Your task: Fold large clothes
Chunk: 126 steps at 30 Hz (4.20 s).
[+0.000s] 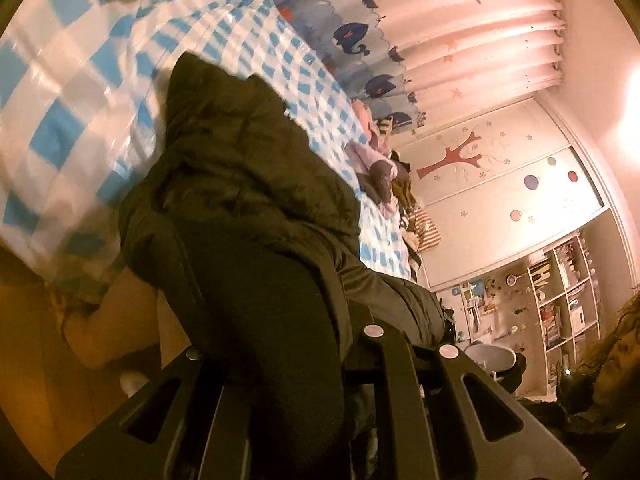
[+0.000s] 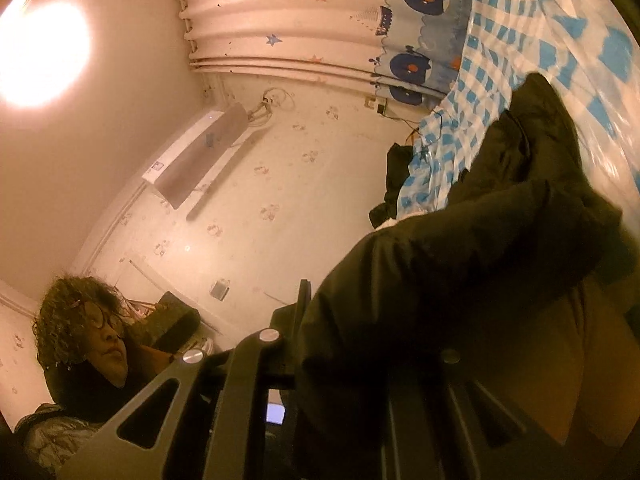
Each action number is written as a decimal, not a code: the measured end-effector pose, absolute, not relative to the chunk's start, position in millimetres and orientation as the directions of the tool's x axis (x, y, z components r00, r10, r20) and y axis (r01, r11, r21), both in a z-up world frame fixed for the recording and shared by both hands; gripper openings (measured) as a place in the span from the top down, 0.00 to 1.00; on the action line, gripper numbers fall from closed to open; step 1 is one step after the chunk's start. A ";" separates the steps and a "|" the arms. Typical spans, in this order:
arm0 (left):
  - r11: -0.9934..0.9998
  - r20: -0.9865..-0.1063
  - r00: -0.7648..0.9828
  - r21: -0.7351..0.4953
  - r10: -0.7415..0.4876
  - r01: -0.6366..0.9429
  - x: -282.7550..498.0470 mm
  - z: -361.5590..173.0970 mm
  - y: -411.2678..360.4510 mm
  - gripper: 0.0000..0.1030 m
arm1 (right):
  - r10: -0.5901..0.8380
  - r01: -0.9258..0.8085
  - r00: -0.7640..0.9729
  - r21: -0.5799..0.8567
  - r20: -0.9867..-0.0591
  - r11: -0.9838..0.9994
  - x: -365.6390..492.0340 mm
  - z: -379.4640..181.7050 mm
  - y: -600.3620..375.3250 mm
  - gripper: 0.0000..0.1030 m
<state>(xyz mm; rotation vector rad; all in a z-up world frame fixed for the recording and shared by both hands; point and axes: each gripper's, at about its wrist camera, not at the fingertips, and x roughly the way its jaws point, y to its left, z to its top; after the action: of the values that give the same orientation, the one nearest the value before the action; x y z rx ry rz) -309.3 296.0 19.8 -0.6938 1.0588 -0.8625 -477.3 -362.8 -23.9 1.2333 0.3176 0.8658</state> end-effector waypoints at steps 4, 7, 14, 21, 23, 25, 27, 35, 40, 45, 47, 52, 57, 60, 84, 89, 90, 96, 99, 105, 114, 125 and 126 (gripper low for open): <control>0.489 -0.421 0.270 -0.825 -0.866 0.283 -290.2 37.4 290.7 0.92 | 0.718 -0.423 0.651 0.903 0.246 0.075 -453.8 -7.9 -368.9 0.89; 0.480 -0.402 0.291 -0.831 -0.868 0.283 -269.5 46.8 285.8 0.92 | 0.717 -0.433 0.649 0.899 0.255 0.072 -432.8 0.6 -372.4 0.89; 0.454 -0.364 0.316 -0.842 -0.876 0.291 -210.5 62.4 269.2 0.92 | 0.698 -0.410 0.669 0.910 0.256 0.059 -374.0 10.9 -387.7 0.89; 0.441 -0.351 0.338 -0.864 -0.873 0.242 -141.3 56.6 251.3 0.92 | 0.688 -0.336 0.698 0.939 0.197 0.072 -311.5 7.1 -403.6 0.89; 0.440 -0.355 0.343 -0.872 -0.870 0.214 -119.8 47.7 246.0 0.92 | 0.684 -0.295 0.710 0.953 0.166 0.075 -289.3 0.4 -407.9 0.89; 0.441 -0.361 0.347 -0.878 -0.866 0.186 -100.0 38.2 241.2 0.92 | 0.680 -0.256 0.720 0.964 0.136 0.078 -269.4 -7.1 -411.4 0.89; 0.440 -0.366 0.350 -0.884 -0.862 0.160 -79.9 29.2 236.0 0.92 | 0.675 -0.220 0.730 0.972 0.107 0.084 -250.9 -12.9 -415.6 0.89; 0.464 -0.408 0.372 -0.883 -0.833 0.069 -4.0 -6.4 216.3 0.91 | 0.656 -0.081 0.755 0.991 -0.009 0.107 -177.0 -39.5 -430.3 0.86; 0.520 -0.516 0.361 -0.849 -0.777 -0.095 44.1 -76.4 200.2 0.86 | 0.637 0.126 0.754 0.987 -0.163 0.102 -132.7 -103.7 -436.4 0.84; 0.541 -0.570 0.299 -0.821 -0.766 -0.179 69.6 -104.6 187.5 0.76 | 0.642 0.217 0.732 0.971 -0.227 0.095 -112.8 -122.0 -439.9 0.68; 0.547 -0.574 0.285 -0.819 -0.768 -0.174 70.9 -96.0 184.7 0.60 | 0.642 0.196 0.736 0.976 -0.213 0.100 -116.6 -112.7 -442.0 0.46; 0.517 -0.545 0.346 -0.837 -0.764 -0.178 58.7 -59.4 197.0 0.19 | 0.619 0.149 0.759 0.979 -0.201 0.135 -138.2 -78.7 -449.3 0.25; 0.430 -0.466 0.446 -0.883 -0.764 -0.187 47.6 -24.6 218.9 0.14 | 0.544 0.088 0.765 0.892 -0.345 0.443 -149.0 -17.5 -425.9 0.24; 0.530 -0.481 0.489 -0.847 -0.728 -0.044 36.8 9.7 199.0 0.13 | 0.455 0.066 0.741 0.729 -0.493 0.682 -135.2 14.8 -390.9 0.19; 0.815 -0.649 0.500 -0.518 -0.573 0.261 -11.0 -31.9 108.8 0.13 | 0.168 0.001 0.696 0.235 -0.698 0.972 -82.7 -15.2 -285.7 0.14; 0.808 -0.662 0.490 -0.562 -0.566 0.174 0.4 -73.6 127.9 0.13 | 0.181 0.069 0.574 0.268 -0.799 0.961 -31.9 -76.7 -292.7 0.14; 0.802 -0.653 0.494 -0.570 -0.575 0.179 1.3 -77.4 128.6 0.13 | 0.210 0.089 0.567 0.312 -0.797 0.946 -30.2 -87.4 -298.0 0.14; 0.823 -0.683 0.475 -0.534 -0.555 0.194 9.2 -91.2 113.1 0.13 | 0.215 0.104 0.535 0.316 -0.817 0.943 -23.6 -101.7 -304.1 0.10; 0.814 -0.699 0.442 -0.562 -0.562 0.145 6.7 -80.1 120.2 0.13 | 0.205 0.108 0.498 0.295 -0.843 0.950 -29.0 -85.5 -304.1 0.11; 0.729 -0.606 0.473 -0.674 -0.639 0.120 -55.6 -34.7 173.6 0.13 | 0.269 0.025 0.610 0.358 -0.745 0.934 -125.4 -25.5 -304.8 0.10; 0.700 -0.650 0.428 -0.712 -0.627 -0.057 -153.9 -50.0 238.5 0.13 | 0.340 0.215 0.648 0.592 -0.682 0.777 -273.4 -50.8 -374.8 0.09; 0.548 -0.589 0.412 -0.805 -0.695 -0.227 -191.5 -106.5 258.5 0.13 | 0.533 0.275 0.676 0.845 -0.508 0.458 -332.4 -102.0 -405.0 0.09; 0.535 -0.581 0.409 -0.812 -0.703 -0.233 -190.9 -110.3 257.3 0.13 | 0.548 0.265 0.678 0.858 -0.490 0.440 -329.3 -103.6 -402.7 0.09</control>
<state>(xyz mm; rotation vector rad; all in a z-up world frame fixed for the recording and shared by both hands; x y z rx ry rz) -190.9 257.3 -110.3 -1.0051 1.1494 -0.3689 -329.3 -402.7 -103.6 1.1370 0.8510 0.2051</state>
